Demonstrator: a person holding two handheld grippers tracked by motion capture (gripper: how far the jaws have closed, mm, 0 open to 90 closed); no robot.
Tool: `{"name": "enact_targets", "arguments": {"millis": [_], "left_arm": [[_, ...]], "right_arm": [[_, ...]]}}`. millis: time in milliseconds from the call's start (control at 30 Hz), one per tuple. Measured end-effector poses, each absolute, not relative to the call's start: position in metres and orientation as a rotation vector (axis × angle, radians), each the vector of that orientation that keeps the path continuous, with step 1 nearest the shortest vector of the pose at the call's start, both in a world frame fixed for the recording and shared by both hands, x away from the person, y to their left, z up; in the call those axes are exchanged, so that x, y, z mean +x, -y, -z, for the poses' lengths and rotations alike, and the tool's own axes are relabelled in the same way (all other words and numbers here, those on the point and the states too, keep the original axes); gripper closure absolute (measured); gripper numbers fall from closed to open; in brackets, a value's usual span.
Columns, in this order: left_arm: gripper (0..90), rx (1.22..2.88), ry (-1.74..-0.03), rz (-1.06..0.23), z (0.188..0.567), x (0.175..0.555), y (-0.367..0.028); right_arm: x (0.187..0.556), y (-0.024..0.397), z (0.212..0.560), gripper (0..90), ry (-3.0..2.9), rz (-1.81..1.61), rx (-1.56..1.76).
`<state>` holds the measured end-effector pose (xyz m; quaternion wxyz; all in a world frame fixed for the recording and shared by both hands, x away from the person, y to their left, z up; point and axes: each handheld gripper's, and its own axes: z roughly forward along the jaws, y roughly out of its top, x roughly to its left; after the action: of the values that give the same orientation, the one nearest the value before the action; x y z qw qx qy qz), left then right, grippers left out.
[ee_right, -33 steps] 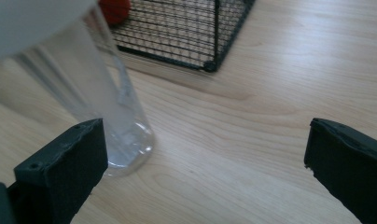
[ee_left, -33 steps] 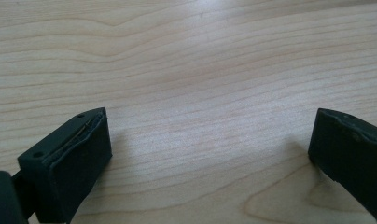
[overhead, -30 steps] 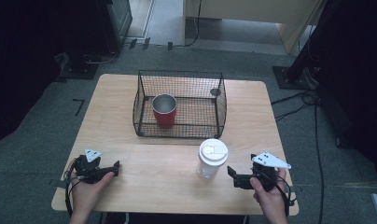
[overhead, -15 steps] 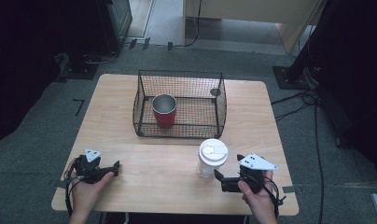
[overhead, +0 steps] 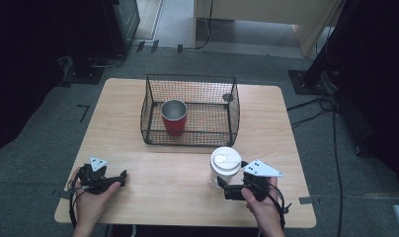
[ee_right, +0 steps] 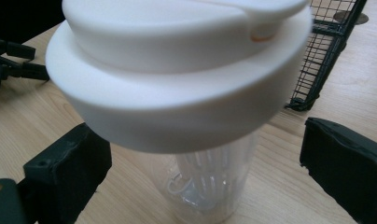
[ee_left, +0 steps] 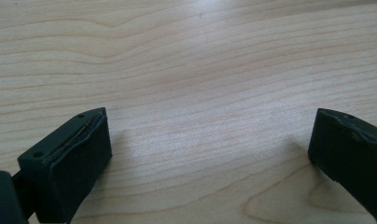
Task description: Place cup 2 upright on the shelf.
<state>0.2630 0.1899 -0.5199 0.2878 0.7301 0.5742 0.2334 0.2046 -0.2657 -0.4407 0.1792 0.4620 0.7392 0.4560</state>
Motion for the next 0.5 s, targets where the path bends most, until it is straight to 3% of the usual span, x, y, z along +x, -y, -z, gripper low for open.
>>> {"name": "enact_targets", "arguments": {"millis": [500], "left_arm": [[0.0,1.949,-1.535,-0.623,0.52,0.263,-0.19]], "right_arm": [[0.211,0.252,0.442,7.9,-2.049,-1.325,1.313]]}}
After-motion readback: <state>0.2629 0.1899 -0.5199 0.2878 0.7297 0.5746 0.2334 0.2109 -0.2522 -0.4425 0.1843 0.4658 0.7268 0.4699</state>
